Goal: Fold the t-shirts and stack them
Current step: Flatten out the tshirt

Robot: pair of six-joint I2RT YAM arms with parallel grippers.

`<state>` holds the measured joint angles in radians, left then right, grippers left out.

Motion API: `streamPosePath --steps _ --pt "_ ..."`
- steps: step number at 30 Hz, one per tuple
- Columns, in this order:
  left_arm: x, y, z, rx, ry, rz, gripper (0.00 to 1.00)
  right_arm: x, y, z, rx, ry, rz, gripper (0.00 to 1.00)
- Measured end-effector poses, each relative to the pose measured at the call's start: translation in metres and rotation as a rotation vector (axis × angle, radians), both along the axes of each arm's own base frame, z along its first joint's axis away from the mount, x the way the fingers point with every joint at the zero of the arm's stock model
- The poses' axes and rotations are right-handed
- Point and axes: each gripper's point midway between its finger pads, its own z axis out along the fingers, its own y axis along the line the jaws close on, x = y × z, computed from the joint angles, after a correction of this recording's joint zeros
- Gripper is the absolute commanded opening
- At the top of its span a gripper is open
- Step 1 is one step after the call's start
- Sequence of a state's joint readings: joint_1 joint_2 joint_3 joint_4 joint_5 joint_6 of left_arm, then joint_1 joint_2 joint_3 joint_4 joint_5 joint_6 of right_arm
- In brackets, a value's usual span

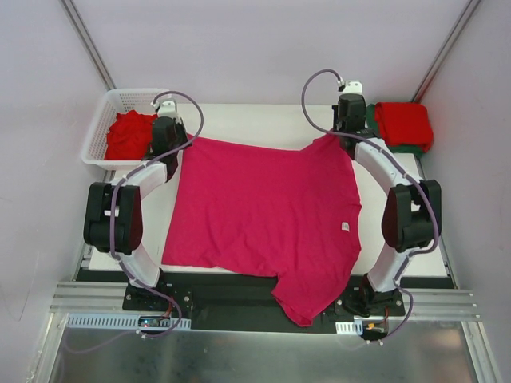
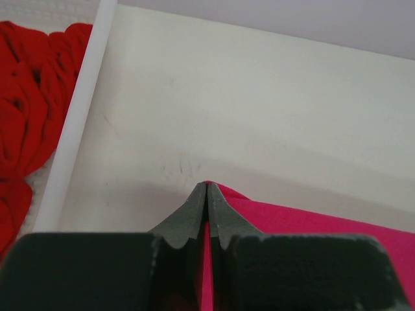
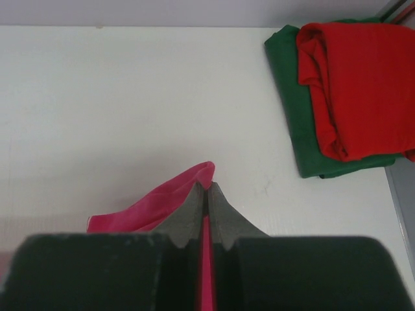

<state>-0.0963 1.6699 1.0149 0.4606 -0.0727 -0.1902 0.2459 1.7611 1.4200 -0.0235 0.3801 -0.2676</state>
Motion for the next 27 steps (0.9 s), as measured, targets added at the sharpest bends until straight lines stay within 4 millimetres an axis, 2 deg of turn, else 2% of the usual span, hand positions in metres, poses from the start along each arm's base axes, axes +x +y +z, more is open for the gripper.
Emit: streamPosePath --steps 5,14,26,27 --pt "0.029 -0.002 -0.004 0.026 -0.005 -0.010 0.00 0.026 -0.001 -0.010 -0.018 0.000 -0.010 0.01" --pt "0.054 -0.002 -0.023 0.074 0.018 -0.027 0.00 0.053 -0.006 -0.031 -0.049 0.025 -0.017 0.01" --pt "0.085 -0.002 -0.039 0.127 0.031 -0.041 0.00 0.083 -0.008 -0.041 -0.076 0.022 -0.017 0.01" --pt "0.088 -0.002 -0.040 0.131 0.032 -0.039 0.00 0.085 -0.008 -0.043 -0.078 0.023 -0.017 0.09"
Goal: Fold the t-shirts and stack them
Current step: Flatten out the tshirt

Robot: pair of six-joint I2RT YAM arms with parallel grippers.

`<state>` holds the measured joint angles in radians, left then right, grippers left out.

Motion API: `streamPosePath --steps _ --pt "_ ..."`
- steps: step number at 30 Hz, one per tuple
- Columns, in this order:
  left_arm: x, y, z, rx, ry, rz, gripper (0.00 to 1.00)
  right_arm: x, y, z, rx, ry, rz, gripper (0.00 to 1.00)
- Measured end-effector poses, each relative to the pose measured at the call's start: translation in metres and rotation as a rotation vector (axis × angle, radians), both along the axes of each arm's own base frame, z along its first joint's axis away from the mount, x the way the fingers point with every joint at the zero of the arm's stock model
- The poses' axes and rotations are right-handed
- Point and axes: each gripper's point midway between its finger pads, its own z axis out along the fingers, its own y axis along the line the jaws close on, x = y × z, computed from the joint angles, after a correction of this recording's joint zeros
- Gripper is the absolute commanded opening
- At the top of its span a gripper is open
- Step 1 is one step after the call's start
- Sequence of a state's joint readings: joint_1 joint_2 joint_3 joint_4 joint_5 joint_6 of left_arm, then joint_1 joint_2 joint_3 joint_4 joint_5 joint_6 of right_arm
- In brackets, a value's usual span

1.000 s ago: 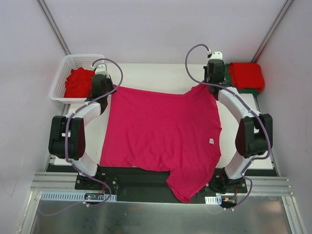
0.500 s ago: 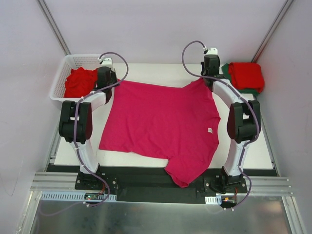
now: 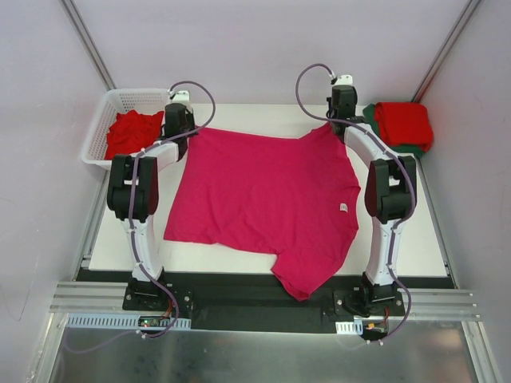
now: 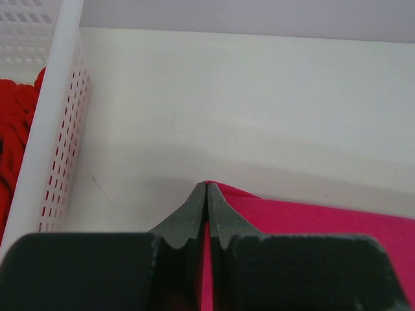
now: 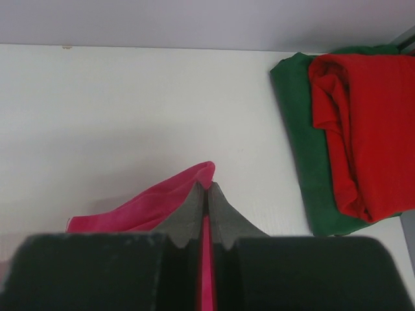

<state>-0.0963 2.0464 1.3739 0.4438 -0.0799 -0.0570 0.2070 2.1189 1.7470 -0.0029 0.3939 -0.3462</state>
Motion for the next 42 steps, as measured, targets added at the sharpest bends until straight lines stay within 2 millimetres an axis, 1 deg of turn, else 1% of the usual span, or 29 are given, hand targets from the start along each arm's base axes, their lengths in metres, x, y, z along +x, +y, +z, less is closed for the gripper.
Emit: streamPosePath --steps 1,2,3,4,5,6,7,8,9,10,14,17,18,20,21,22,23,25,27,30,32,33,35,36,37,39,40,41,42 --pt "0.003 0.000 -0.002 0.004 0.002 0.001 0.03 0.002 0.000 0.000 -0.002 0.000 0.000 0.21" --pt "0.006 0.001 -0.003 0.009 0.004 0.003 0.08 0.005 -0.001 -0.001 -0.004 -0.003 0.000 0.33" --pt "0.008 0.001 -0.003 0.015 0.005 0.004 0.15 0.007 -0.001 -0.001 -0.003 -0.005 -0.001 0.52" --pt "0.010 0.002 -0.006 0.022 0.010 0.006 0.41 0.009 -0.001 -0.001 -0.006 -0.006 -0.001 0.61" --pt "0.012 0.004 -0.007 0.030 0.012 0.012 0.54 0.012 -0.001 -0.002 -0.007 -0.008 -0.003 0.68" --pt "0.015 0.006 -0.007 0.043 0.011 0.021 0.63 0.014 -0.002 -0.003 -0.012 -0.009 -0.003 0.79" --pt "0.018 0.008 -0.009 0.050 0.013 0.029 0.74 0.016 -0.003 -0.004 -0.017 -0.008 -0.005 0.83" --pt "0.020 0.010 -0.011 0.056 0.013 0.044 0.80 0.016 -0.004 -0.005 -0.020 -0.006 -0.008 0.87" --pt "0.022 0.014 -0.011 0.070 0.012 0.059 0.83 0.016 -0.005 -0.007 -0.026 -0.002 -0.008 0.93" --pt "0.023 0.016 -0.013 0.079 0.016 0.073 0.86 0.016 -0.006 -0.007 -0.031 0.002 -0.009 0.94" --pt "0.022 0.030 -0.014 0.126 0.020 0.131 0.88 0.016 -0.009 -0.007 -0.039 0.001 -0.017 0.97" --pt "0.021 0.035 -0.012 0.143 0.019 0.155 0.89 0.015 -0.010 -0.009 -0.035 0.003 -0.020 1.00" --pt "0.020 0.036 -0.011 0.144 0.018 0.158 0.89 0.013 -0.010 -0.009 -0.034 0.004 -0.020 0.96" --pt "0.011 0.037 -0.010 0.145 0.025 0.160 0.91 0.002 -0.011 -0.012 -0.025 0.022 -0.026 0.96" --pt "0.005 0.037 -0.007 0.141 0.030 0.162 0.94 -0.005 -0.012 -0.013 -0.016 0.033 -0.028 0.96" --pt "-0.003 0.037 -0.003 0.135 0.034 0.163 0.99 -0.012 -0.012 -0.012 0.000 0.036 -0.031 0.96" --pt "-0.010 0.037 0.002 0.124 0.036 0.167 0.99 -0.019 -0.012 -0.010 0.012 0.041 -0.033 0.96" --pt "-0.025 0.036 0.016 0.097 0.033 0.172 0.99 -0.037 -0.009 -0.002 0.058 0.047 -0.030 0.96" --pt "-0.043 0.031 0.033 0.062 0.021 0.170 0.99 -0.056 -0.005 0.011 0.108 0.046 -0.022 0.96" --pt "-0.073 0.016 0.055 0.010 0.001 0.150 0.99 -0.083 0.004 0.036 0.175 0.027 -0.002 0.96" --pt "-0.093 -0.002 0.062 -0.016 0.002 0.115 0.99 -0.099 0.013 0.045 0.203 0.030 0.018 0.96" --pt "-0.101 -0.012 0.063 -0.024 0.006 0.095 0.99 -0.106 0.016 0.047 0.214 0.037 0.025 0.96" --pt "-0.120 -0.031 0.058 -0.040 0.033 0.053 0.99 -0.127 0.035 0.046 0.234 0.074 0.069 0.96" --pt "-0.133 -0.045 0.053 -0.050 0.052 0.022 0.99 -0.138 0.043 0.042 0.243 0.099 0.090 0.96" --pt "-0.142 -0.051 0.047 -0.053 0.069 0.007 0.99 -0.150 0.051 0.035 0.249 0.131 0.108 0.98" --pt "-0.166 -0.072 0.030 -0.063 0.123 -0.043 0.99 -0.173 0.066 0.018 0.259 0.200 0.144 0.87" --pt "-0.175 -0.077 0.023 -0.065 0.143 -0.059 0.99 -0.186 0.072 0.007 0.262 0.237 0.161 0.78" --pt "-0.185 -0.083 0.014 -0.066 0.172 -0.075 0.99 -0.197 0.077 -0.001 0.264 0.267 0.175 0.56" --pt "-0.192 -0.088 0.007 -0.065 0.192 -0.086 0.99 -0.211 0.081 -0.011 0.264 0.306 0.186 0.46"
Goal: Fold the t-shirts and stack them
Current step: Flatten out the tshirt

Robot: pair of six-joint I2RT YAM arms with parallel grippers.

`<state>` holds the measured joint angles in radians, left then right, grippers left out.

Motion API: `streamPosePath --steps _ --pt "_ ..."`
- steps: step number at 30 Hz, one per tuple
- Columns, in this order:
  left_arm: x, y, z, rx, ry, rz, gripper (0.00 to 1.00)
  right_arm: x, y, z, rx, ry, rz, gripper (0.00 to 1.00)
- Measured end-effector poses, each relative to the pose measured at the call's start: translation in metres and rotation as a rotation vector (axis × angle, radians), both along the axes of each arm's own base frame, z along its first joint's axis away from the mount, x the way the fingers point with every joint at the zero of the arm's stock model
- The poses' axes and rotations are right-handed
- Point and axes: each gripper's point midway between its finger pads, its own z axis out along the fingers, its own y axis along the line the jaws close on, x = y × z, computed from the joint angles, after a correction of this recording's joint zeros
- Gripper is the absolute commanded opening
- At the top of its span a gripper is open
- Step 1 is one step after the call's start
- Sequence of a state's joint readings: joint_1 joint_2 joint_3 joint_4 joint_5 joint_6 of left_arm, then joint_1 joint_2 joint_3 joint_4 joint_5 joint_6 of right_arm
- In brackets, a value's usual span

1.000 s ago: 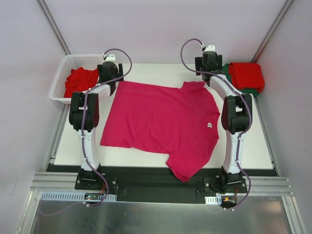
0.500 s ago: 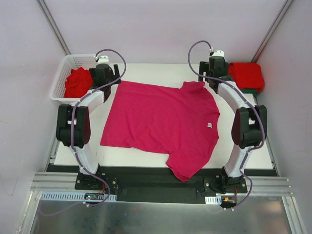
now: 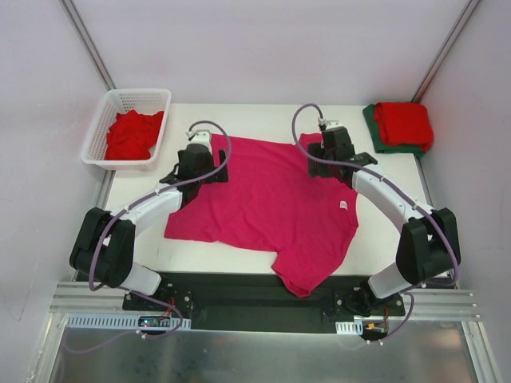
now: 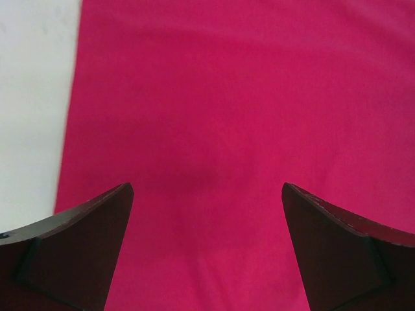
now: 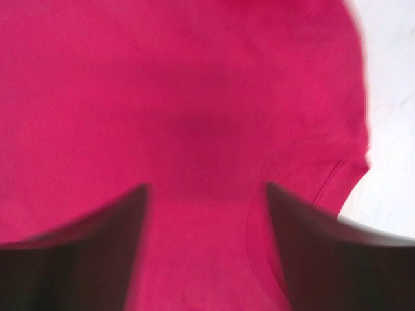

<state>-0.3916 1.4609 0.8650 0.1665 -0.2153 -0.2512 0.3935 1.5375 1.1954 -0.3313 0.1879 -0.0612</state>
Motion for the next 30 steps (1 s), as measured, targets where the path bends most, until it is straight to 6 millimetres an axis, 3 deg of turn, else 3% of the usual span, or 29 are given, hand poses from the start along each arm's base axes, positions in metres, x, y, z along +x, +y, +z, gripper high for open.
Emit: streamPosePath --steps 1,2,6,15,24,30 --pt "-0.011 -0.005 -0.010 0.004 0.028 -0.016 0.99 -0.015 0.005 -0.010 0.007 0.038 0.012 0.40" --pt "-0.019 -0.008 -0.017 0.003 0.050 -0.024 0.97 -0.025 0.007 -0.016 0.005 0.061 0.024 0.26" --pt "-0.040 -0.014 -0.031 0.002 0.100 -0.042 0.95 -0.056 0.018 -0.027 0.022 0.115 0.053 0.02" --pt "-0.048 -0.015 -0.037 0.003 0.117 -0.044 0.95 -0.082 0.027 -0.044 0.036 0.172 0.056 0.01" --pt "-0.052 -0.013 -0.040 0.015 0.137 -0.042 0.95 -0.080 0.024 -0.084 -0.025 0.281 0.018 0.01" --pt "-0.054 -0.010 -0.043 0.025 0.148 -0.036 0.95 -0.066 0.021 -0.104 -0.041 0.335 -0.010 0.01"
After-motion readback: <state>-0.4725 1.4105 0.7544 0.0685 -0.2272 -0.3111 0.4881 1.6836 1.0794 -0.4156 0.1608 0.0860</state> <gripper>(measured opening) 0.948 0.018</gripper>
